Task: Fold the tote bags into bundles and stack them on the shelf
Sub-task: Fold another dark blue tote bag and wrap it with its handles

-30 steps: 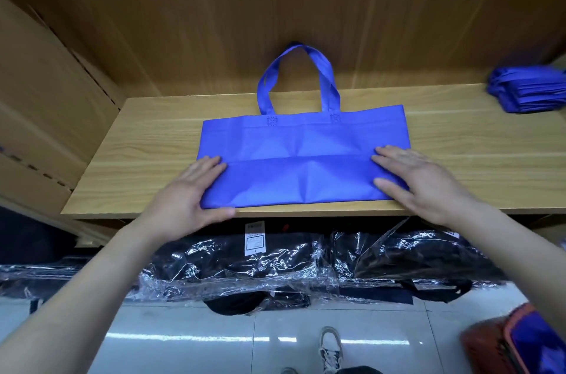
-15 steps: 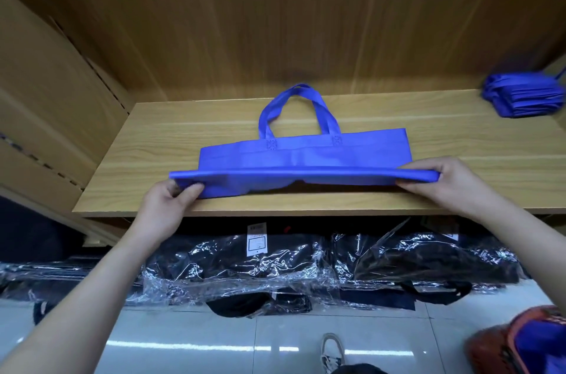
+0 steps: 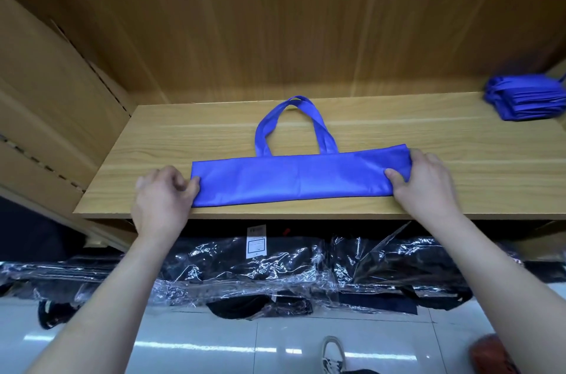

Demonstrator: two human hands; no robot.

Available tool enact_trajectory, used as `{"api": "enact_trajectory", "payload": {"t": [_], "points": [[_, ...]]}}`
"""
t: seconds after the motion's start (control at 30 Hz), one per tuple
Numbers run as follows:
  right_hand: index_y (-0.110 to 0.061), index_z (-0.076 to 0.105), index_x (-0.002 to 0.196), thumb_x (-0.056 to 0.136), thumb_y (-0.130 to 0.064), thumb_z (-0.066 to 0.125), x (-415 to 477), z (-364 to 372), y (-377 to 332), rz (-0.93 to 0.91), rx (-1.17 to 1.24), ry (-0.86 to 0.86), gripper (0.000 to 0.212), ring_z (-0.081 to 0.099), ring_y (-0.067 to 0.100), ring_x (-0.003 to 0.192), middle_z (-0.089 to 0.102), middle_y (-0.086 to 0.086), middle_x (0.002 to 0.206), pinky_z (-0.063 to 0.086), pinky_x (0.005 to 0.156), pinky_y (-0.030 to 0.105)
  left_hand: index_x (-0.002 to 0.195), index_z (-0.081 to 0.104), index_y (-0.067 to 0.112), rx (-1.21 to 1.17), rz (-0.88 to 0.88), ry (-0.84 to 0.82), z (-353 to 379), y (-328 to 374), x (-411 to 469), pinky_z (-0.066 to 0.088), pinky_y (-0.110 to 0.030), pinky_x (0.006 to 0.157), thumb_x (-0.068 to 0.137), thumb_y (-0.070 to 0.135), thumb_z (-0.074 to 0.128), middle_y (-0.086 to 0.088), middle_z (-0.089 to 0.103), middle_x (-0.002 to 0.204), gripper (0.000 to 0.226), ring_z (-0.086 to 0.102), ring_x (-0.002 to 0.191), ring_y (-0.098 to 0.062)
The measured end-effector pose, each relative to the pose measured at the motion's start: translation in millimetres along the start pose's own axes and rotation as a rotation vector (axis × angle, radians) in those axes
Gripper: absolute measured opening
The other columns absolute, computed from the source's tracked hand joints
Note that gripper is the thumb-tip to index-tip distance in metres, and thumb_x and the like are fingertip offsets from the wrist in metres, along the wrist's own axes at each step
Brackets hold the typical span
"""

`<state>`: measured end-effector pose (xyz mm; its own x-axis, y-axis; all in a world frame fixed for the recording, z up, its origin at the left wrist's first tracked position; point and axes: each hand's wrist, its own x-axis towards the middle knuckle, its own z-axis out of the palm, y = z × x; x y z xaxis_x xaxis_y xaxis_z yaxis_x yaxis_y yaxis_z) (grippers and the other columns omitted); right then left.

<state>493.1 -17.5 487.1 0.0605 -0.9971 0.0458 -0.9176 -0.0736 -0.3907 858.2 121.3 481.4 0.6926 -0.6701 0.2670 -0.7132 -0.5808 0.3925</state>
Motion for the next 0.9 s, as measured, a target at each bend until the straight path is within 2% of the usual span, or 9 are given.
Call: {"api": "enact_trajectory", "payload": {"t": [0.07, 0.2, 0.37, 0.5, 0.6, 0.67, 0.77, 0.83, 0.9], "points": [[-0.004, 0.046, 0.131, 0.091, -0.037, 0.061, 6.6, -4.3, -1.8, 0.011, -0.096, -0.054, 0.054, 0.047, 0.043, 0.113, 0.051, 0.025, 0.116, 0.04, 0.096, 0.044, 0.095, 0.064, 0.013, -0.033, 0.205, 0.016, 0.4, -2.5, 2.9, 0.047, -0.047, 0.084, 0.082, 0.017, 0.069, -0.012, 0.059, 0.104, 0.015, 0.049, 0.104, -0.037], [-0.028, 0.016, 0.153, 0.092, -0.043, 0.06, 21.7, -18.4, -10.5, -0.019, -0.161, -0.234, 0.077, 0.053, 0.04, 0.11, 0.047, 0.023, 0.126, 0.041, 0.094, 0.04, 0.133, 0.057, 0.029, 0.021, 0.47, -0.42, 3.7, 10.9, 2.6, 0.036, -0.042, 0.109, 0.068, -0.014, 0.045, -0.006, 0.047, 0.146, 0.078, 0.04, 0.132, -0.03], [-0.037, 0.029, 0.149, 0.079, -0.029, 0.079, 44.0, -26.3, -0.5, 0.062, 0.24, -0.297, 0.087, 0.051, 0.029, 0.122, 0.053, 0.008, 0.138, 0.041, 0.093, 0.032, 0.122, 0.054, 0.046, 0.131, 0.42, -0.48, -13.8, 23.0, -6.9, 0.039, -0.043, 0.093, 0.059, 0.018, 0.033, 0.016, 0.049, 0.13, 0.073, 0.041, 0.114, -0.02], [-0.037, 0.035, 0.145, 0.085, -0.025, 0.072, 52.4, -23.2, -10.8, -0.098, 0.135, -0.142, 0.071, 0.054, 0.033, 0.117, 0.061, 0.009, 0.127, 0.044, 0.092, 0.037, 0.109, 0.055, 0.044, 0.276, 0.44, -0.621, -32.4, 37.5, -23.9, 0.035, -0.038, 0.088, 0.068, 0.032, 0.038, 0.017, 0.051, 0.102, 0.046, 0.051, 0.102, -0.014], [-0.034, 0.036, 0.145, 0.09, -0.022, 0.065, 63.0, -26.0, -33.6, -0.321, -0.026, 0.013, 0.063, 0.054, 0.034, 0.115, 0.063, 0.01, 0.122, 0.039, 0.094, 0.042, 0.095, 0.061, 0.034, 0.363, 0.698, -0.523, -38.3, 56.5, -37.3, 0.042, -0.036, 0.079, 0.076, 0.029, 0.039, 0.01, 0.058, 0.09, 0.03, 0.059, 0.093, -0.02], [-0.032, 0.039, 0.143, 0.091, -0.019, 0.065, 72.1, -25.7, -50.7, -0.48, -0.076, 0.099, 0.06, 0.052, 0.03, 0.115, 0.064, 0.006, 0.119, 0.033, 0.093, 0.043, 0.107, 0.062, 0.033, 0.243, 0.898, -0.426, -35.8, 67.0, -45.1, 0.046, -0.035, 0.076, 0.074, 0.017, 0.037, 0.006, 0.059, 0.103, 0.044, 0.058, 0.101, -0.023], [-0.032, 0.043, 0.141, 0.09, -0.02, 0.066, 83.2, -15.4, -73.5, -0.657, -0.081, 0.151, 0.057, 0.051, 0.027, 0.109, 0.067, 0.001, 0.113, 0.03, 0.089, 0.044, 0.149, 0.027, 0.031, 0.26, 1.018, -0.582, -24.5, 82.3, -48.6, 0.027, -0.038, 0.112, 0.074, 0.008, 0.052, 0.004, 0.02, 0.159, 0.082, 0.019, 0.147, -0.018], [-0.031, 0.042, 0.142, 0.086, -0.021, 0.069, 86.4, -6.2, -84.8, -0.7, -0.069, 0.171, 0.063, 0.048, 0.026, 0.115, 0.063, 0.001, 0.118, 0.031, 0.09, 0.046, 0.155, 0.0, 0.028, 0.379, 1.011, -0.734, -15.9, 89.9, -51.7, 0.007, -0.037, 0.119, 0.075, 0.01, 0.056, 0.005, -0.01, 0.163, 0.099, -0.008, 0.149, -0.014], [-0.033, 0.036, 0.146, 0.079, -0.02, 0.074, 82.2, -3.6, -92.4, -0.698, -0.073, 0.187, 0.079, 0.037, 0.025, 0.13, 0.047, 0.003, 0.136, 0.033, 0.093, 0.05, 0.155, -0.005, 0.027, 0.397, 1.01, -0.757, -6.2, 90.6, -53.7, 0.007, -0.037, 0.119, 0.076, 0.011, 0.056, 0.005, -0.014, 0.162, 0.101, -0.007, 0.15, -0.015]]}}
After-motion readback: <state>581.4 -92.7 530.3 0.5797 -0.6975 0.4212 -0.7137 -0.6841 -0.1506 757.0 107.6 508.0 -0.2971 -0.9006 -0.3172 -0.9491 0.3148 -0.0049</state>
